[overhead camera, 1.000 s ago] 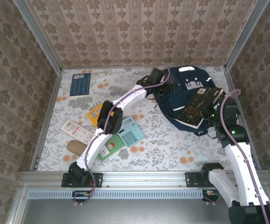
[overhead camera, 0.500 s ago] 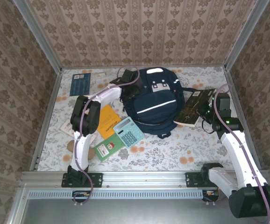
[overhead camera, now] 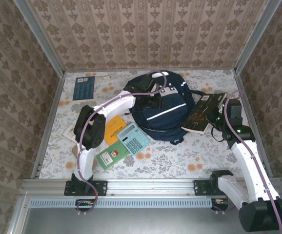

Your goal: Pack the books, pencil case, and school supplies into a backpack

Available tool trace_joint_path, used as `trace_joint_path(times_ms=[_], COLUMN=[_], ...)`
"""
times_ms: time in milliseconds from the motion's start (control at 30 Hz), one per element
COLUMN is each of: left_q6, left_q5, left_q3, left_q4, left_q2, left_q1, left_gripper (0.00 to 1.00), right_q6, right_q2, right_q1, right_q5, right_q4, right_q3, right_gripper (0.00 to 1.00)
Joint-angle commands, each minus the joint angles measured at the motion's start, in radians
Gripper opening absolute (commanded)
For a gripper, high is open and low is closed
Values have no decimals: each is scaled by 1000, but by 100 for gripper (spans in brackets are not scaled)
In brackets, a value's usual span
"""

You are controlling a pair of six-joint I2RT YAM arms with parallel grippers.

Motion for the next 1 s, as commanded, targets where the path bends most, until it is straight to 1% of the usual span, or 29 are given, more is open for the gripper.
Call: trace_joint_path(times_ms=[0,67,167,267,333,400,700,833,867,900,933,967], left_q6=[222,270,352,436,475,492,523,549,548,544,541,538], left_q5=[51,65,53,0,-57,-110,-192,-270,-281,-291,-296,-307], left_q3=[17,0,1,34,56,76,188,221,227,228,229,231], left_q4=[-98,-97,-111,-147,-169,-182,-235,-253,-255,-255,-255,-255], left_q2=[-57,-66,-63,-39,-15,13,156,205,212,214,216,215], left_q1=[-45,-74,-119,-170,-201,-220,-236,-249,-250,-249,-248,-247], left_gripper=[51,51,51,51,52,52,52,52,50,40,24,13], right_q6=[0,-5,-1,11,16,19,23,23,22,21,21,21], right_q2=[-61,-82,-106,-125,-134,-144,-169,-170,-170,-170,-170,-170], right_q1=[-4,-4,-5,-6,-6,-6,-6,-6,-6,-6,-6,-6], right_q5=[32,51,79,74,67,62,41,29,25,21,16,11], right_q4=[-10,-25,-85,-101,-107,-111,-130,-126,-124,-121,-117,-110], right_q3=[8,8,6,1,-3,-2,-2,-4,-4,-4,-7,-10], right_gripper=[0,0,0,0,0,0,0,0,0,0,0,0])
